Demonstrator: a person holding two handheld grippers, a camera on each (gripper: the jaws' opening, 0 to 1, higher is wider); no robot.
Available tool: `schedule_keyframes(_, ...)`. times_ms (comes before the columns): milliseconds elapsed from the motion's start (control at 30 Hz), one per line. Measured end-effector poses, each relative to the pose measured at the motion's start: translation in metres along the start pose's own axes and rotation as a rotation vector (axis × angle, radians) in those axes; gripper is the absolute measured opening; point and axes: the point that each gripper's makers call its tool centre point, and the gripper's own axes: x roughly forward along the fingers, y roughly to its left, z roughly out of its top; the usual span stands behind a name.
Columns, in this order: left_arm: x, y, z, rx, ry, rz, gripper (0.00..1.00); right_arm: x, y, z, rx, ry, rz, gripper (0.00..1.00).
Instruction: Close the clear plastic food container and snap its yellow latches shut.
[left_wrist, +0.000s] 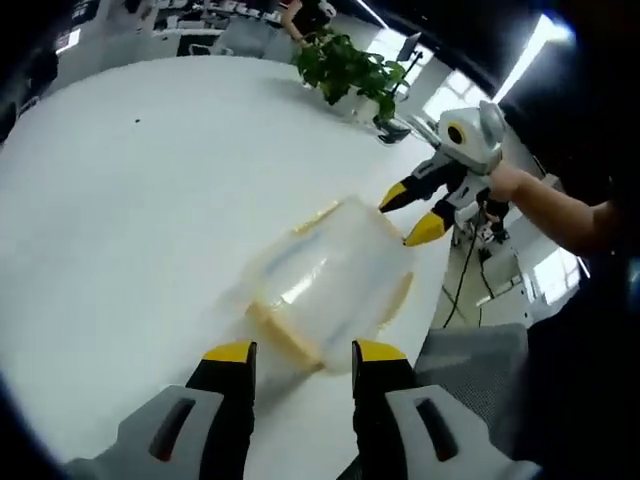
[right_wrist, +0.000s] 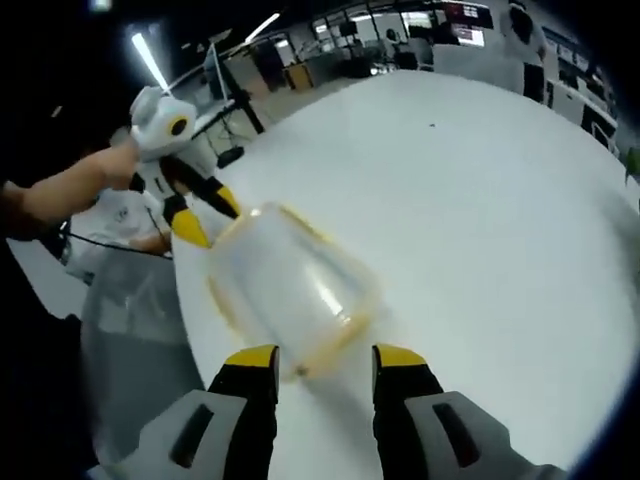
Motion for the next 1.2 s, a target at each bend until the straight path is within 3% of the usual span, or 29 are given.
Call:
schedule_keyframes(167, 0.004, 0.005, -0.006, -0.017, 0.013, 0.03, 0.37, 0.002, -0.003, -0.003, 0.029, -0.003, -0.02, 0.36)
schedule_keyframes(533, 0.01, 0.003, -0.006, -0.053, -0.006, 0.023, 0.35, 0.007, 0.002, -0.004, 0.085, -0.018, 0.004, 0.32)
schedule_keyframes(1200, 0.014, 0.002, -0.004, -0.134, -0.036, -0.005, 0.32, 0.01, 0.005, -0.003, 0.069, 0.028, 0.004, 0.29)
